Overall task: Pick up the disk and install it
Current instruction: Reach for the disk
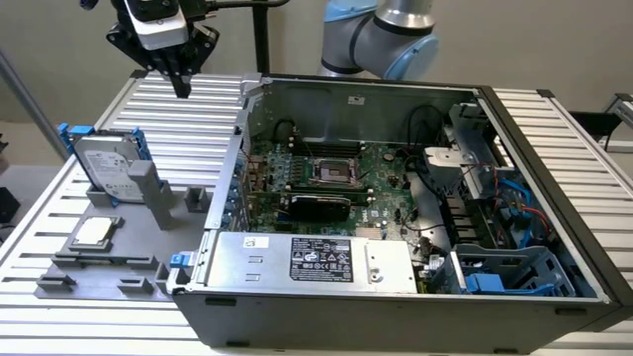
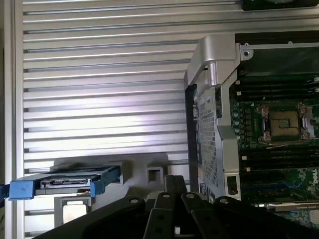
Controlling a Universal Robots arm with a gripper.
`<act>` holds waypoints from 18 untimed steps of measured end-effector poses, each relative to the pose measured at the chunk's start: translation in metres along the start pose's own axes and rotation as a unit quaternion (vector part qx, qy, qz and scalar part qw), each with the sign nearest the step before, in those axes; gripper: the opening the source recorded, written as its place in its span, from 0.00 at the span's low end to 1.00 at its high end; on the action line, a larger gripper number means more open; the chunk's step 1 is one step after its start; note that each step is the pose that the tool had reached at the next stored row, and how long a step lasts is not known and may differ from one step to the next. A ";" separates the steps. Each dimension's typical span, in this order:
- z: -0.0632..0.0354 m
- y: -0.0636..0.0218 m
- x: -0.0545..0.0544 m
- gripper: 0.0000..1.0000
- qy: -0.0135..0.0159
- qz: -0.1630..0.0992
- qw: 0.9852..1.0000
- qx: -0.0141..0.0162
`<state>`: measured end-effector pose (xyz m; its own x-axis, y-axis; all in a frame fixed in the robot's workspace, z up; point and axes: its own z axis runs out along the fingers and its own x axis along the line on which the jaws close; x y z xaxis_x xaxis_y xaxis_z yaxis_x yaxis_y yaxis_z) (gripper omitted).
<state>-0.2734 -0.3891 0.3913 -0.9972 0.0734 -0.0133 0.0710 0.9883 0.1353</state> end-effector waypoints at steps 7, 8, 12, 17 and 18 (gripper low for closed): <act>0.0012 0.0021 0.032 0.11 0.000 0.000 1.000 0.001; 0.0015 0.0025 0.037 0.11 0.000 0.000 1.000 0.001; 0.0026 0.0035 0.055 0.11 0.000 0.000 1.000 0.002; 0.0047 0.0032 0.078 0.11 0.000 0.000 1.000 0.004; 0.0051 0.0031 0.083 0.11 0.000 0.000 1.000 0.004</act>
<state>-0.3555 -0.3794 0.3856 -0.9972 0.0734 -0.0140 0.0710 0.9894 0.1264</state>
